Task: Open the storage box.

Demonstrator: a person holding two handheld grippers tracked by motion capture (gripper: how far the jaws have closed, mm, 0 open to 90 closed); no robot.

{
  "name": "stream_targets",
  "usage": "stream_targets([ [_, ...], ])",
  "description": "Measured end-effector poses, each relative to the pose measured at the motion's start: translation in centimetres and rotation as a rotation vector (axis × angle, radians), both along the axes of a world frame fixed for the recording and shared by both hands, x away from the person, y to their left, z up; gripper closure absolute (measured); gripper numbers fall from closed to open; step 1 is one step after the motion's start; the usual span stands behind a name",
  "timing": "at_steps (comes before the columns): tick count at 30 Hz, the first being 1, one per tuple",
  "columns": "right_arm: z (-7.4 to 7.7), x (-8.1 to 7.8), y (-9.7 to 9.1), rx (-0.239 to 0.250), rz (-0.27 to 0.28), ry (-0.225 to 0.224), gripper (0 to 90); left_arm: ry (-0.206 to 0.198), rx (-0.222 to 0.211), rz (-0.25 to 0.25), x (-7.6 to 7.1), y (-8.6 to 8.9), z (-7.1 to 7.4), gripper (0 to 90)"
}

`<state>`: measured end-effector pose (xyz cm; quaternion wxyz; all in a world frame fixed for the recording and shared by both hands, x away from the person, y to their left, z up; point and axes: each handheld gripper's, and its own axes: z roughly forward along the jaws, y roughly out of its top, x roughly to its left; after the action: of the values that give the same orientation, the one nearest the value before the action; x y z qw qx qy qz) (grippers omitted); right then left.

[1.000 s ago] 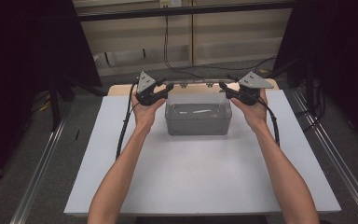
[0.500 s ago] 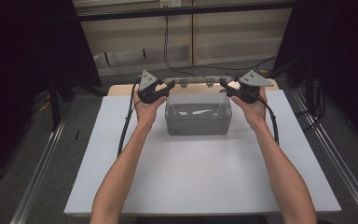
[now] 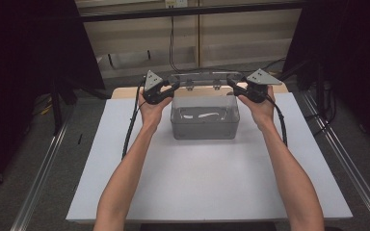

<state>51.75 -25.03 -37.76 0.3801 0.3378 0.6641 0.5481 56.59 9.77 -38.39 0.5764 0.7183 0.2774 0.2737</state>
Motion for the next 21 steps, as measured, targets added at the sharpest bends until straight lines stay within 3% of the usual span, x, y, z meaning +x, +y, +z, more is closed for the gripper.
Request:
stream_targets([
  [21,0.5,1.1,-0.3,0.018,-0.001,0.003,63.3,0.019,0.044,0.047,2.0,-0.7,-0.6,57.4],
])
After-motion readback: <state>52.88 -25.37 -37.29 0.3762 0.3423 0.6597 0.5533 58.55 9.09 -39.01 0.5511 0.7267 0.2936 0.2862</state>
